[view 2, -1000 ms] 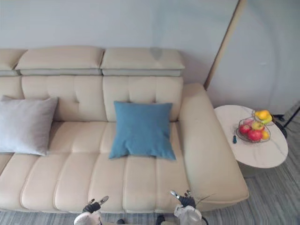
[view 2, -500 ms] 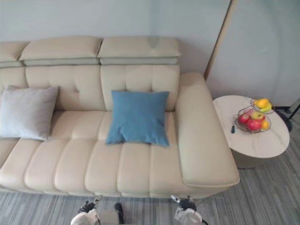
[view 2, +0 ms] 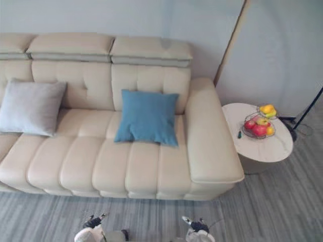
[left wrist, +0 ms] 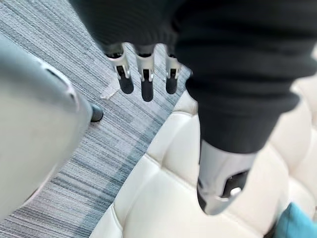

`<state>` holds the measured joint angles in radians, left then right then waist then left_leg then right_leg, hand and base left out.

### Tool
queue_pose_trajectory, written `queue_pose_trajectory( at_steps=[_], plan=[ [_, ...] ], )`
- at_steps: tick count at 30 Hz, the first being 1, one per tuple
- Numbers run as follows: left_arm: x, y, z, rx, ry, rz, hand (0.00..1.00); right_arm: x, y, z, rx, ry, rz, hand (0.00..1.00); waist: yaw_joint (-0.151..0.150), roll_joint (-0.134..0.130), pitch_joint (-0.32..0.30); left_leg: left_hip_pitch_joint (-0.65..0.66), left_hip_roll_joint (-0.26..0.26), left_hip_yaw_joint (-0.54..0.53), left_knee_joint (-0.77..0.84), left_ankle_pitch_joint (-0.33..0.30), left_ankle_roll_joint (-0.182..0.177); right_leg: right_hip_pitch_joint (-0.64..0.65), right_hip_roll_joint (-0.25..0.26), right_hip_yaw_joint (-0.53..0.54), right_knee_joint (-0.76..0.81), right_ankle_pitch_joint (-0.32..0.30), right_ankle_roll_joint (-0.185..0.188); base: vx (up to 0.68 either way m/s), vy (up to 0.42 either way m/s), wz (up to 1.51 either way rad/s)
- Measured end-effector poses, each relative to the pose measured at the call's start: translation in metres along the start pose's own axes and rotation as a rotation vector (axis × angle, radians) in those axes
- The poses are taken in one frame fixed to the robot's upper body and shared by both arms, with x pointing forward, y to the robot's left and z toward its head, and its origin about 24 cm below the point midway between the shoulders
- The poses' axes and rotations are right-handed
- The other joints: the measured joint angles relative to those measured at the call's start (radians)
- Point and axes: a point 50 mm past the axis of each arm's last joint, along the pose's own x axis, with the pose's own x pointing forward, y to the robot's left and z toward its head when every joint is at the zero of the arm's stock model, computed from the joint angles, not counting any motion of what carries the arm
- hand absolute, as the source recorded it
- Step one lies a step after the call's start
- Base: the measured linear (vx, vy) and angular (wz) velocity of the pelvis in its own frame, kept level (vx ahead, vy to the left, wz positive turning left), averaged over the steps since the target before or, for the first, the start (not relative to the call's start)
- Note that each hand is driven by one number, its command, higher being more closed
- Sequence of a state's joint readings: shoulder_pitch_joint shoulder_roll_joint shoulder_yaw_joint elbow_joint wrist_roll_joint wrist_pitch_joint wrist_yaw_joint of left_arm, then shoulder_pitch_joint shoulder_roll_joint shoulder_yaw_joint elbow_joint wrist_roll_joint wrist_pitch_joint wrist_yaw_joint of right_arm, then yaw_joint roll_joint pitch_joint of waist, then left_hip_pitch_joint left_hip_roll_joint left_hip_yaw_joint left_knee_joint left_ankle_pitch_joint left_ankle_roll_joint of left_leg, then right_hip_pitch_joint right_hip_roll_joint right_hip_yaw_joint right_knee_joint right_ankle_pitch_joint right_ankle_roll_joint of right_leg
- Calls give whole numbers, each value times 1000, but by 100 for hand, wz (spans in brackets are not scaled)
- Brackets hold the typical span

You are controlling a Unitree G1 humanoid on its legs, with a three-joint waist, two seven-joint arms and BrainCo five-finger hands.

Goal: Pick up cushions and gather them together orderly.

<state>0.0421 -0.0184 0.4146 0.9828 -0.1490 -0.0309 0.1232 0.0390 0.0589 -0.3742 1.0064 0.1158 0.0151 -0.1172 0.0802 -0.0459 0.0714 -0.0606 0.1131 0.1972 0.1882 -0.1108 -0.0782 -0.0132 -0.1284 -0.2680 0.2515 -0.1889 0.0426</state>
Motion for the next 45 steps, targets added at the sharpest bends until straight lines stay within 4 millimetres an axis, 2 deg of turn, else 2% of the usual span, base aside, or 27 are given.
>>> queue_pose_trajectory(
  at_steps=[5, 6, 21, 26, 28, 30, 33, 34, 35, 36, 37, 38, 39, 40, 41, 42, 43, 45],
  plan=[
    [-3, 5, -15, 39, 44, 5, 0, 0, -9, -2, 35, 4, -28, 0, -18, 25, -35, 67, -54, 7, -118, 33, 11, 35, -15, 42, -73, 36, 18, -30, 99, -6],
    [-6, 11, -30, 89, 103, 3, 0, 0, -32, -8, 81, 39, -97, 0, -25, 35, -19, 192, -82, -22, -255, 89, 19, 120, 2, 70, -135, 42, 27, 0, 0, 0],
    [-6, 12, -31, 44, 112, -17, 0, -1, -34, -14, 69, 67, -105, 0, -29, 33, -12, 206, -82, -12, -275, 96, 19, 121, 2, 77, -135, 41, 27, -1, -1, -1],
    [-6, 9, -29, 15, 111, -26, 0, -1, -34, -14, 33, 69, -104, 0, -30, 37, 14, 230, -65, 53, -268, 88, 12, 114, 10, 129, -117, 35, 23, -28, -18, -31],
    [-5, 8, -26, -1, 104, -28, 0, -2, -31, -10, 31, 45, -95, 0, -29, 34, 37, 229, -43, 111, -182, 31, 0, 88, 29, 212, -83, 28, 14, -52, -15, -93],
    [-4, 7, -23, -8, 97, -30, 0, -2, -30, -11, 29, 48, -94, 0, -29, 25, 33, 196, -30, 118, -108, -2, -1, 47, 44, 277, -65, 27, 11, -43, -52, -111],
    [-4, 4, -23, -9, 100, -38, 0, -1, -31, -8, 14, 35, -93, 0, -48, 36, 34, 176, -6, 137, -81, -39, -15, -20, 81, 365, -48, 34, 10, -31, -38, -117],
    [-3, 4, -21, 2, 93, -45, 0, -1, -28, -5, 1, 23, -83, 0, -48, 33, 33, 179, 11, 221, -68, -53, -22, -54, 113, 448, -50, 65, 8, -31, 20, -120],
    [-3, 4, -20, 3, 90, -46, 0, -1, -27, -3, -1, 17, -79, 0, -46, 35, 32, 180, 16, 246, -63, -57, -23, -64, 120, 465, -52, 74, 8, -58, 27, -193],
    [-3, 3, -19, 14, 86, -48, 0, 0, -23, 2, -8, -3, -67, 0, -44, 34, 29, 185, 36, 338, -58, -67, -25, -98, 144, 503, -79, 114, 3, -58, 6, -222],
    [-2, 3, -14, 20, 66, -50, 0, 1, -14, 9, -10, -18, -45, 0, -40, 29, 30, 187, 59, 446, -58, -71, -29, -143, 142, 460, -103, 126, -18, -62, -1, -222],
    [-1, 3, -12, 21, 59, -52, 0, 1, -12, 12, -10, -25, -39, 0, -40, 32, 34, 188, 64, 475, -57, -73, -32, -159, 131, 412, -97, 123, -21, -40, 5, -218],
    [0, -1, -7, 36, 46, -65, 0, 2, -10, 13, -15, -31, -35, 0, -46, 23, 38, 204, 74, 556, -57, -72, -33, -204, 71, 194, -46, 117, -22, -2, -30, -179],
    [1, -4, -4, 77, 37, -84, 0, 1, -11, 11, -15, -23, -37, 0, -46, 9, 41, 236, 74, 605, -47, -73, -34, -197, 1, -37, -9, 119, -44, 10, -27, -166],
    [0, -5, -5, 87, 39, -90, 0, 1, -12, 11, -15, -21, -41, 0, -47, 10, 42, 245, 74, 615, -43, -73, -34, -191, -17, -91, -3, 129, -57, 101, -139, -140],
    [0, -12, -3, 107, 34, -115, 0, 1, -18, 8, -13, -15, -58, 0, -54, 23, 44, 282, 84, 627, -41, -71, -36, -169, -38, -216, 16, 136, -67, 82, -99, -89],
    [0, -14, -3, 116, 31, -123, 0, 1, -20, 7, -14, -11, -64, 0, -58, 30, 43, 289, 87, 631, -45, -69, -38, -166, -28, -223, 22, 135, -70, 136, -161, -105],
    [0, -24, 0, 152, 22, -155, 0, 3, -25, 11, -12, -15, -75, 0, -77, 48, 43, 308, 102, 650, -46, -50, -68, -186, 11, -166, 25, 125, -81, 133, -147, -95]
  ],
)
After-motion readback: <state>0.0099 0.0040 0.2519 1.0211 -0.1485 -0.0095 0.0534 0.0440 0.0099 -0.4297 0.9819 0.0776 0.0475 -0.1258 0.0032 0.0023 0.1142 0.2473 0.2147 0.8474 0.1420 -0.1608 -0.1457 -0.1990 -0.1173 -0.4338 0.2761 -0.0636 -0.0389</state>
